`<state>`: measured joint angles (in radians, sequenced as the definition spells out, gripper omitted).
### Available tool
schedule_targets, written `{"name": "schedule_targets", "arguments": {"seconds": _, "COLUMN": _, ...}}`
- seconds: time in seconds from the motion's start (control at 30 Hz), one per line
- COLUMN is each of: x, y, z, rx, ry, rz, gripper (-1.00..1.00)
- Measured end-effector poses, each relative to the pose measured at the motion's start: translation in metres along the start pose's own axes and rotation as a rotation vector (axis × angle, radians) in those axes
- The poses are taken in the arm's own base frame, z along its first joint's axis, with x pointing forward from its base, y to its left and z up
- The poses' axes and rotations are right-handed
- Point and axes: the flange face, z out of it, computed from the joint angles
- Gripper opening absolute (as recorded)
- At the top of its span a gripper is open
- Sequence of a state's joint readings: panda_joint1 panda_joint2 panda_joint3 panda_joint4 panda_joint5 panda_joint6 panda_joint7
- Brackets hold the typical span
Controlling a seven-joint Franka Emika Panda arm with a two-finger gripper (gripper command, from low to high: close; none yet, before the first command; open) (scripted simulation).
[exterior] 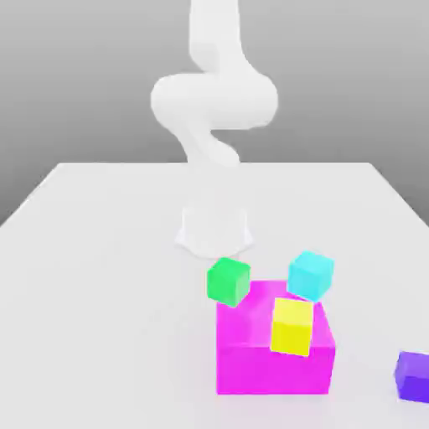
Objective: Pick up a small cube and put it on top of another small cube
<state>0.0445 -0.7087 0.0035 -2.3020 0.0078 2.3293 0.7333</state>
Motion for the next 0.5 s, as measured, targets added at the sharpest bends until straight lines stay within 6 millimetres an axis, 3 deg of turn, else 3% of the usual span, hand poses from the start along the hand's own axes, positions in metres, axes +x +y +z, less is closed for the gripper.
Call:
{"name": "schedule_targets", "arguments": {"seconds": 0.23, "x": -0.053, "y": -0.04, "z": 0.126, "rx": -0.04, "ry": -0.201, "rz": -0.286, "gripper": 0.0}}
{"name": "schedule_targets", "arguments": {"seconds": 0.5, "x": -0.157, "y": -0.063, "z": 0.251, "rx": -0.067, "ry": -0.418, "rz": -0.619, "gripper": 0.0}}
